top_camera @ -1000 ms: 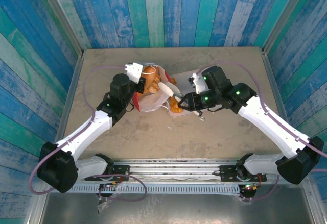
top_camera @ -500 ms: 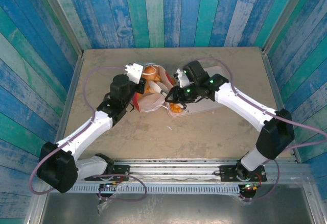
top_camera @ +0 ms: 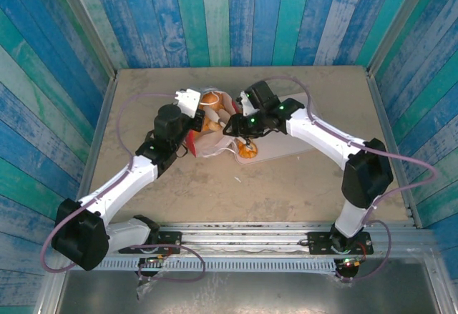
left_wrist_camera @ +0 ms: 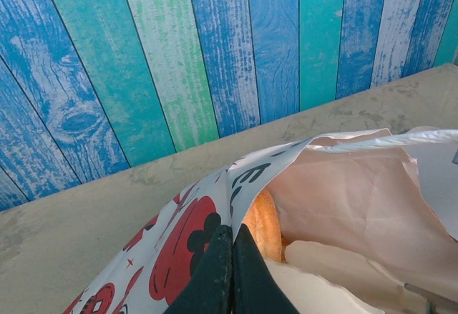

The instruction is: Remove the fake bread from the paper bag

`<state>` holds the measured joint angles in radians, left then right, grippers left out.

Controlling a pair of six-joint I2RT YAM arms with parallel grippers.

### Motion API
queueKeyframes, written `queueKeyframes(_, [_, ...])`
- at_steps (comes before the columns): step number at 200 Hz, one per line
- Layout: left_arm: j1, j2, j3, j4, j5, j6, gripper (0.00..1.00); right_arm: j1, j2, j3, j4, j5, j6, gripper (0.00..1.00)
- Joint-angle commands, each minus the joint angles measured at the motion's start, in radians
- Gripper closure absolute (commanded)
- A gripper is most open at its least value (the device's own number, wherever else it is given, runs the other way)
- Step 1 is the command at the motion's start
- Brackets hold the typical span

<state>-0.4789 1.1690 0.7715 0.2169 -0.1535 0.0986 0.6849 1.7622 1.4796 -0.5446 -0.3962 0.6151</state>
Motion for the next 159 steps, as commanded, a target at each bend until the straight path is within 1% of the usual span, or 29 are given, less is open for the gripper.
queueKeyframes(1, [-0.002, -0.031, -0.011, 0.032, 0.014, -0.008, 1.00, 0.002, 0.015, 0.046, 0.033, 0.010, 0.014, 0.44])
queueKeyframes(90, [-0.001, -0.029, -0.012, 0.037, 0.026, -0.012, 1.00, -0.012, 0.060, 0.070, 0.052, 0.011, 0.041, 0.42])
queueKeyframes(126, [-0.001, -0.026, -0.011, 0.038, 0.027, -0.012, 1.00, -0.012, 0.084, 0.080, 0.083, -0.035, 0.039, 0.42])
queueKeyframes(159, [-0.001, -0.025, -0.009, 0.037, 0.027, -0.010, 1.00, -0.012, 0.113, 0.099, 0.082, -0.040, 0.044, 0.40])
